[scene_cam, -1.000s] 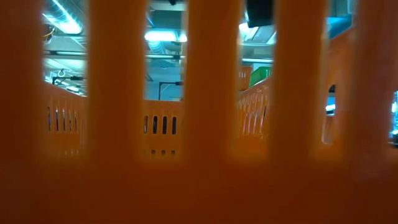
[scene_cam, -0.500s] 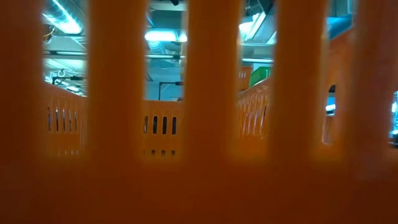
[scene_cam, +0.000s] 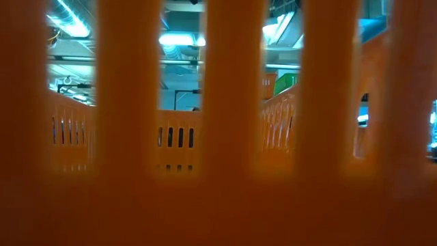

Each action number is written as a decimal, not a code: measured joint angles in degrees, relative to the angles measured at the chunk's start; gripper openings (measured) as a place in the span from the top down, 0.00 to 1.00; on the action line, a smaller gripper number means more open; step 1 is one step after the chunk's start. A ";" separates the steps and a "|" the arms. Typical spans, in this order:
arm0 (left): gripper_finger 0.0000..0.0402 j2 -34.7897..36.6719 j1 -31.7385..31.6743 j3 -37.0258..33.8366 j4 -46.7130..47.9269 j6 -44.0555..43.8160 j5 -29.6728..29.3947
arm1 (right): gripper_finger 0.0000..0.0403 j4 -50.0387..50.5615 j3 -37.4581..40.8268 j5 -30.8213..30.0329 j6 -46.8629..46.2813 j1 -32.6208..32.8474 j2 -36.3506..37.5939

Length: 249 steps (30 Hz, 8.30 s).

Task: Stack baskets on shelf by color
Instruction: Stack the bottom black bin on top of the black bin on the shelf, then adjust the orange bin on the shelf

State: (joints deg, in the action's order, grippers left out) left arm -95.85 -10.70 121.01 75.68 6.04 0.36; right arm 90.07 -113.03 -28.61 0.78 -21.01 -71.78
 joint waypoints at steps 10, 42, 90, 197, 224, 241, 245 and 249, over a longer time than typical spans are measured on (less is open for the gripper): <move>0.86 0.00 0.00 0.01 -4.67 0.42 -0.02 | 1.00 -0.10 1.97 -2.34 21.08 -6.49 -1.40; 0.86 0.00 -0.04 0.00 -6.47 -1.51 -0.09 | 1.00 -0.14 8.06 -3.55 36.88 -14.19 -3.95; 0.86 0.00 -0.02 0.00 -9.77 -1.41 -0.07 | 0.82 -0.79 17.48 -6.41 41.80 -14.19 -3.93; 0.84 -8.33 -5.00 -42.29 -32.75 3.70 -10.13 | 0.80 -3.97 17.47 22.85 18.70 -0.88 9.69; 0.83 -1.48 -3.45 -37.07 -38.49 4.58 -7.21 | 0.80 -4.06 17.47 22.85 17.64 -0.86 9.67; 0.83 -11.44 -13.34 -19.58 -52.82 6.47 -7.82 | 0.80 -4.15 17.48 22.79 17.45 -0.86 9.67; 0.83 -11.99 -13.29 -18.72 -54.38 6.58 -7.50 | 0.80 -4.14 17.47 22.79 17.47 -0.86 9.67; 0.83 -13.39 -13.29 -18.91 -53.29 6.63 -6.37 | 0.80 -4.14 17.48 22.79 17.50 -0.86 9.67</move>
State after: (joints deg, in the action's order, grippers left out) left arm -109.25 -23.99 102.10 22.39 12.68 -6.01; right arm 85.93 -95.55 -5.82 18.28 -21.87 -62.11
